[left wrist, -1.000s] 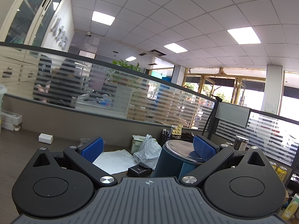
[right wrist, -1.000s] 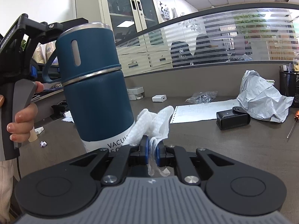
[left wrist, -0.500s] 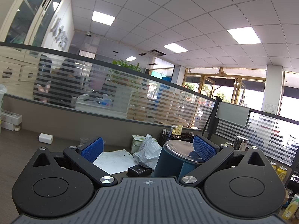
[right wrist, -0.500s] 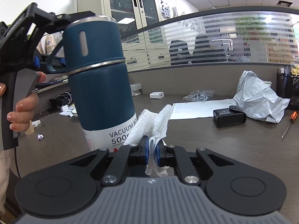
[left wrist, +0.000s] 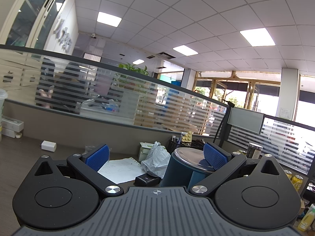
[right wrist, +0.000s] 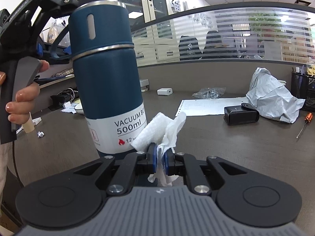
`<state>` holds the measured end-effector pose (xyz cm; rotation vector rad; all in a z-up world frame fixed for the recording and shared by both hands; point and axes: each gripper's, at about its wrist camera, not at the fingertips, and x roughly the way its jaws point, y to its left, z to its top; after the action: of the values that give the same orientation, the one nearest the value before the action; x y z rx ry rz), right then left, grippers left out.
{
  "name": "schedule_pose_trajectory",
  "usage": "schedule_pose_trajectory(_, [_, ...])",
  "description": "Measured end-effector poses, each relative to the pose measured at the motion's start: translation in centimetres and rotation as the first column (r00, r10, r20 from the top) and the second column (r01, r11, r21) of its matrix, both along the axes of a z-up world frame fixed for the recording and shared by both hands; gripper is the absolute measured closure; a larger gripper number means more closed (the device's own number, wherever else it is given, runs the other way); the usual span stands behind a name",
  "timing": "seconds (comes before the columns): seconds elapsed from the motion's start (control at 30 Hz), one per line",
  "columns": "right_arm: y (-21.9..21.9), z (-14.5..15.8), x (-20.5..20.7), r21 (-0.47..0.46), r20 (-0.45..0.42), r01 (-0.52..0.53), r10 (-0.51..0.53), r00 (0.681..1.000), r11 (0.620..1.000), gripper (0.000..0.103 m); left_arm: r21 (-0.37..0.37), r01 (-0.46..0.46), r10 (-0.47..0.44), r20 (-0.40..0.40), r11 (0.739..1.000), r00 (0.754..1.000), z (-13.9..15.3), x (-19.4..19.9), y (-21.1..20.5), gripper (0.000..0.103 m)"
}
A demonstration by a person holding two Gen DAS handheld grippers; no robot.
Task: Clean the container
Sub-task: 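Press the right gripper's tissue against the thermos label and rub, then wipe the thermos body below the label with the right gripper's tissue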
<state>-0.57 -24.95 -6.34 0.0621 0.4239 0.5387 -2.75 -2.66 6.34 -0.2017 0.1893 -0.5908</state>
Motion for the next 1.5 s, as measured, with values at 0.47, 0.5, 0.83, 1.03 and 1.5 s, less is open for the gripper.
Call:
schedule_pose_trajectory(0.47, [-0.2, 2.2, -2.2, 0.008, 0.080, 0.004, -0.004, 0.997, 1.000, 0.091, 0.001, 0.001, -0.001, 0.002, 1.000, 1.000, 0.0, -0.2, -0.4, 0.000])
schedule_pose_trajectory(0.5, [-0.2, 2.5, -2.5, 0.007, 0.090, 0.002, -0.003, 0.996, 1.000, 0.091, 0.001, 0.001, -0.001, 0.002, 1.000, 1.000, -0.1, -0.2, -0.3, 0.000])
schedule_pose_trajectory(0.83, [0.2, 2.0, -3.3, -0.024, 0.083, -0.002, 0.004, 0.997, 1.000, 0.091, -0.004, 0.000, 0.000, -0.001, 1.000, 1.000, -0.3, 0.0, 0.1, 0.000])
schedule_pose_trajectory(1.03, [0.2, 1.1, -2.4, -0.025, 0.054, -0.002, 0.004, 0.999, 1.000, 0.091, -0.003, -0.002, 0.002, 0.000, 1.000, 1.000, -0.4, -0.1, 0.0, 0.000])
schedule_pose_trajectory(1.5, [0.4, -0.1, -2.4, -0.036, 0.006, -0.014, 0.014, 1.000, 0.999, 0.091, -0.003, -0.001, 0.001, 0.000, 1.000, 1.000, -0.4, -0.2, 0.2, 0.000])
